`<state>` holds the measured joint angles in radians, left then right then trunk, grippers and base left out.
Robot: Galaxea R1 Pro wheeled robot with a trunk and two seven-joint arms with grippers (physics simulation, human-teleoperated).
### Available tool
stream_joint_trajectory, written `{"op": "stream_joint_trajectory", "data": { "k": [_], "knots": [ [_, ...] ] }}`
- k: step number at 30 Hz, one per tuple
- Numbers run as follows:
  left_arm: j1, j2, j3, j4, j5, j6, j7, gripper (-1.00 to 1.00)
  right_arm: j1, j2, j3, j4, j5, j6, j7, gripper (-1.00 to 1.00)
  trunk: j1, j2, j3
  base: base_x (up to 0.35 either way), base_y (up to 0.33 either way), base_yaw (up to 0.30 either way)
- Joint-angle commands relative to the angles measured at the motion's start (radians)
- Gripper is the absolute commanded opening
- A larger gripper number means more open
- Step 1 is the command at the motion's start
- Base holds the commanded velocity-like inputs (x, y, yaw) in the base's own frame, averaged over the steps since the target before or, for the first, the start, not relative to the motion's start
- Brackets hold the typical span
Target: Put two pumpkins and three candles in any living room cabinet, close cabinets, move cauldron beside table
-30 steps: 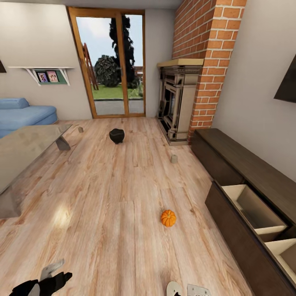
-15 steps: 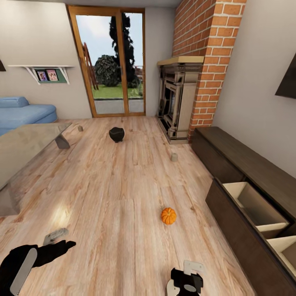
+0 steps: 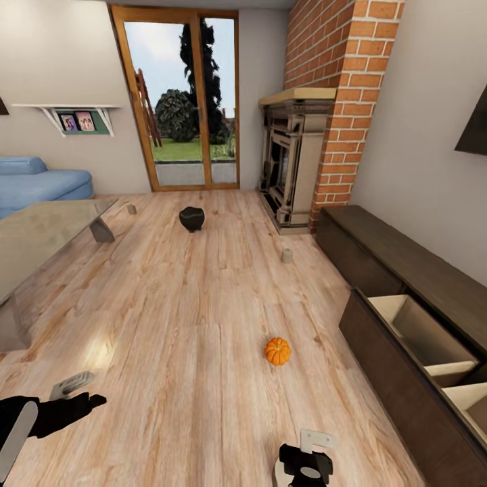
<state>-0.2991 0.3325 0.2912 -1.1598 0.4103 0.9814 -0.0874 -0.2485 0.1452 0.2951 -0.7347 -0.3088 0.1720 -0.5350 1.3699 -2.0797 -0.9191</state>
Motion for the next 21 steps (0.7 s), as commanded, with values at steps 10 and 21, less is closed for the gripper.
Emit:
{"op": "stream_joint_trajectory", "data": {
  "k": [10, 21],
  "knots": [
    [0.0, 0.027, -0.009, -0.001, 0.001, 0.02, 0.0, 1.0, 0.0, 0.014, 0.001, 0.001, -0.001, -0.002, 0.001, 1.0, 0.038, -0.07, -0.031, 0.0, 0.0, 0.0],
    [0.0, 0.022, -0.061, -0.004, 0.003, 0.023, -0.001, 1.0, 0.0, 0.017, 0.001, 0.008, -0.003, 0.0, 0.001, 1.0, 0.081, -0.147, -0.066, 0.0, 0.0, 0.0]
  ]
}}
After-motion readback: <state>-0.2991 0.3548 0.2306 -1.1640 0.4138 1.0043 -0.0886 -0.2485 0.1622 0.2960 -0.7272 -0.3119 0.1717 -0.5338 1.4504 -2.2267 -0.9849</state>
